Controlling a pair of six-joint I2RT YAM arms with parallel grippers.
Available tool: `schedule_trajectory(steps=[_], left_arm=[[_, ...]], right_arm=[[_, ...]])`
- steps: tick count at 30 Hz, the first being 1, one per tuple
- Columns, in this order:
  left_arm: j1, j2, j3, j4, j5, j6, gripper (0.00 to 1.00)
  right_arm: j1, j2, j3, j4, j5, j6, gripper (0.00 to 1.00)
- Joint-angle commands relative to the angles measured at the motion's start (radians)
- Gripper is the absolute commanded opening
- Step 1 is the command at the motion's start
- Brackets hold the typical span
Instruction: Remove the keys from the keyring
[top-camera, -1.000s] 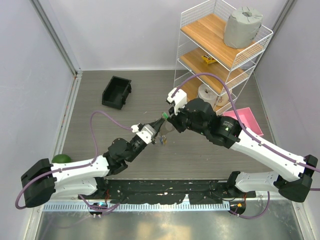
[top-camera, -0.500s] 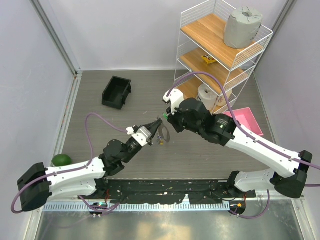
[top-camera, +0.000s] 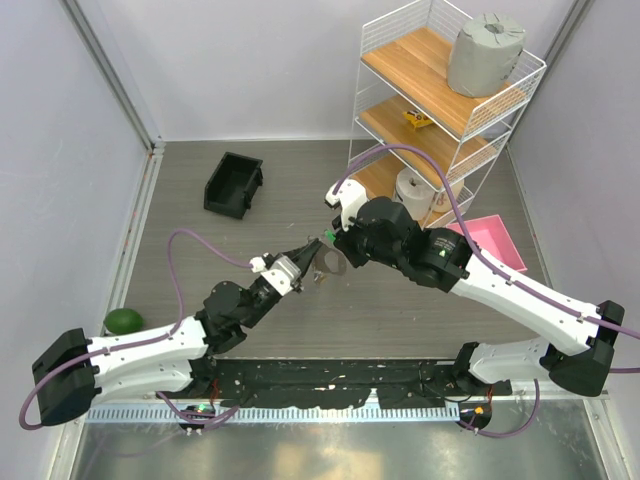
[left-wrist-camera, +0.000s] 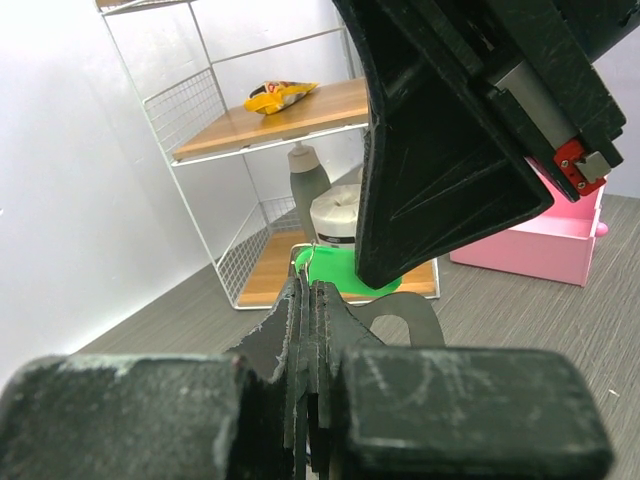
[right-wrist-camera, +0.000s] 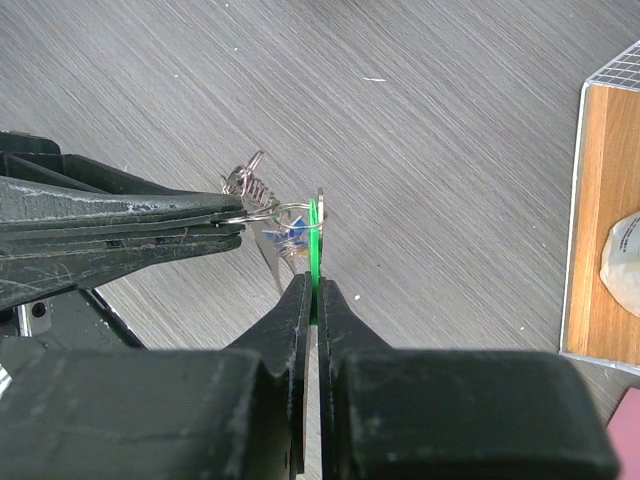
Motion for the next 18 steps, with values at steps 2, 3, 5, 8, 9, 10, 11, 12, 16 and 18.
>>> schedule_trajectory(steps=[2,3,5,8,9,10,11,12,16,18], left_arm=[[0.011,-0.016,-0.015,0.121,-0.032,-0.037,0.0],[0.019,-0.017,-0.029,0.133,-0.032,-0.06,0.0],[0.024,-0.025,-0.055,0.15,-0.024,-0.113,0.0],[0.028,-0.039,-0.078,0.133,-0.007,-0.157,0.05],[0.027,-0.045,-0.083,0.126,-0.007,-0.172,0.05],[0.027,-0.051,-0.09,0.121,-0.007,-0.183,0.06],[0.027,-0.057,-0.095,0.12,-0.007,-0.19,0.06],[0.028,-0.063,-0.101,0.12,-0.006,-0.203,0.07],[0.027,-0.091,-0.104,0.094,0.01,-0.232,0.2],[0.027,-0.109,-0.091,0.043,0.016,-0.247,0.29]], right_arm=[[-0.005,-0.027,0.024,0.028,0.015,0.003,0.05],[-0.003,-0.031,0.029,0.025,0.023,0.0,0.05],[-0.003,-0.04,0.04,0.024,0.037,-0.006,0.05],[-0.005,-0.037,0.061,0.012,0.046,-0.014,0.05],[-0.005,-0.036,0.066,0.01,0.046,-0.015,0.05],[-0.003,-0.034,0.069,0.008,0.048,-0.02,0.05],[-0.005,-0.034,0.076,0.007,0.049,-0.021,0.05],[-0.005,-0.033,0.077,0.005,0.048,-0.024,0.05],[-0.005,-0.03,0.093,0.002,0.048,-0.029,0.05],[-0.005,-0.027,0.101,-0.004,0.04,-0.035,0.05]])
